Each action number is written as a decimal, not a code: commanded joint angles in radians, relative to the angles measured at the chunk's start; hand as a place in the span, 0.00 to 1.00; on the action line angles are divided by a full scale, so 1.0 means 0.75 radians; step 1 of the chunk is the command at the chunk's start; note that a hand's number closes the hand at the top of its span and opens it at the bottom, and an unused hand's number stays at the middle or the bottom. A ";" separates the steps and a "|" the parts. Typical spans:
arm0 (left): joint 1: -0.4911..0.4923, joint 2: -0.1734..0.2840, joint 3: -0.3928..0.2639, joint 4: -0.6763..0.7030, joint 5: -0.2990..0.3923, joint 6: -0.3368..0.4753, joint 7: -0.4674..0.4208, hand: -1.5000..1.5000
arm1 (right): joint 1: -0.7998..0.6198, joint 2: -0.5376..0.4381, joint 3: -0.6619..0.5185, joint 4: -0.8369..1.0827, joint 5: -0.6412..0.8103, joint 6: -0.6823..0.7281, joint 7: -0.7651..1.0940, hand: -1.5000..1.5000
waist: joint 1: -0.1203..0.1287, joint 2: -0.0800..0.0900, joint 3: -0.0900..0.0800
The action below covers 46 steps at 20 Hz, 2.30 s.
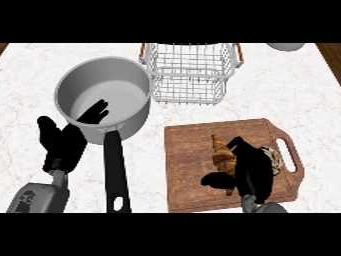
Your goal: Pick the croissant from the cutting board and place it in the tiered basket
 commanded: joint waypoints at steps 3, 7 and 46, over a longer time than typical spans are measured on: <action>-0.001 -0.091 -0.045 -0.022 -0.025 0.014 -0.064 0.50 | 0.195 -0.133 0.016 -0.452 -0.094 0.281 0.078 1.00 | -0.010 0.021 0.019; -0.036 0.018 0.053 -0.017 0.044 -0.077 -0.023 0.50 | 0.170 -0.033 0.025 -0.806 -0.056 0.352 0.288 1.00 | -0.017 0.017 0.017; -0.018 -0.089 0.019 -0.051 -0.038 -0.089 -0.046 0.50 | -1.519 0.122 -0.887 0.282 -0.009 0.563 0.073 1.00 | 0.049 0.038 0.018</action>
